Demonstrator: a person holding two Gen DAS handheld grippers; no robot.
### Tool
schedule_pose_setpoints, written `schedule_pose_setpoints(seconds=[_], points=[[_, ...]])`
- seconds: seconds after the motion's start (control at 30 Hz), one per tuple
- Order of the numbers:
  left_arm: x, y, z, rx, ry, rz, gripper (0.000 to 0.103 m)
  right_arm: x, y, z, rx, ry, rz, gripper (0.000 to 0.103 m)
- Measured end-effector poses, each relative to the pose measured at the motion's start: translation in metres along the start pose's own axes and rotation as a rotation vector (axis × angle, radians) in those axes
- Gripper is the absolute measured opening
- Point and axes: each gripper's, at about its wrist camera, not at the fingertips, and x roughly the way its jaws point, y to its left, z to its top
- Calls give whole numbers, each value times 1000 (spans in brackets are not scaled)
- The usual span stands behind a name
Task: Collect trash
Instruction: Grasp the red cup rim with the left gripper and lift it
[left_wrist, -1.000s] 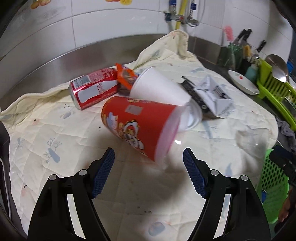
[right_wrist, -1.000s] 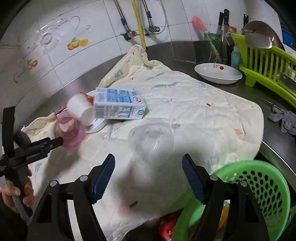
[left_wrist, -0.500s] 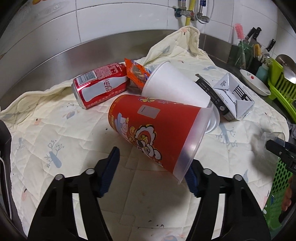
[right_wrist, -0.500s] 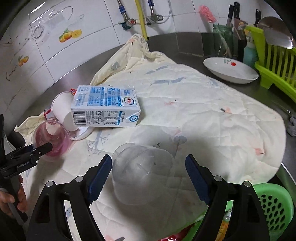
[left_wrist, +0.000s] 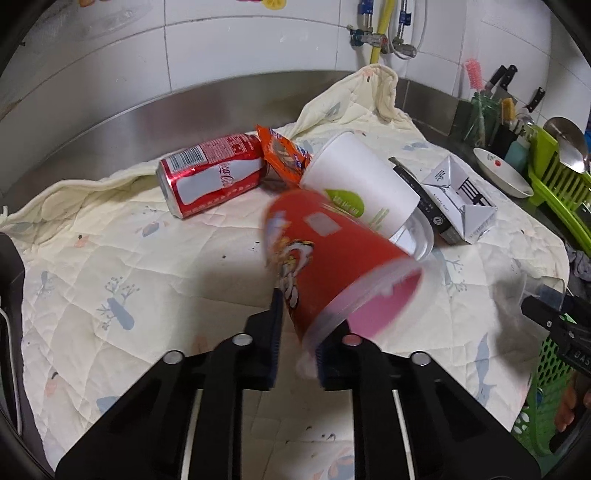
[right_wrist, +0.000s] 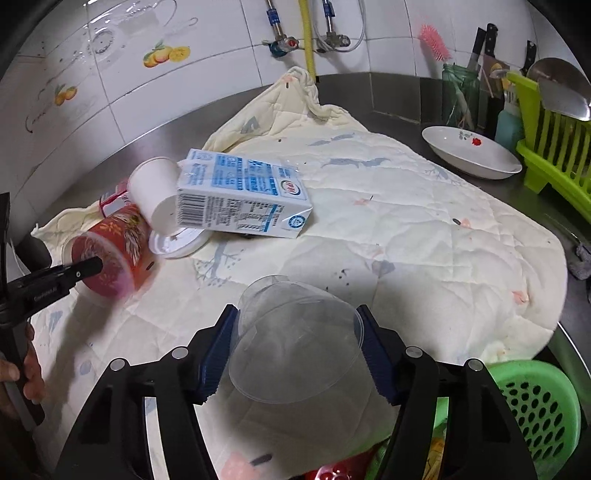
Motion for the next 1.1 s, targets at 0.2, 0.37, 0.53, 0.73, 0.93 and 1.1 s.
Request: schedule_pose_setpoints(seconds=[0.2,0.37,0.53,0.73,0.93,1.1], points=[[-23,7,-3,-4,-41,-20,7,-40,3,-23,4,-42,-17,62],[-43,14,-10,-15,-66,-36,6,-71,-10,-50,10,-48,-91,62],[-60,16,-17,-11,-88,-57,5,-89,-52,-78,89,-11,-183,63],[-81,11,-20,-3,-124,-80,4,-101,-105,-108,237,34,-240,63],[-103,-7,-22,36,-164,-126,4,-97,-113,-127,274,60,-230,64],[-117,-34,-19,82,-188,-193,4,-99,-111,-134,290,51,-213,72]])
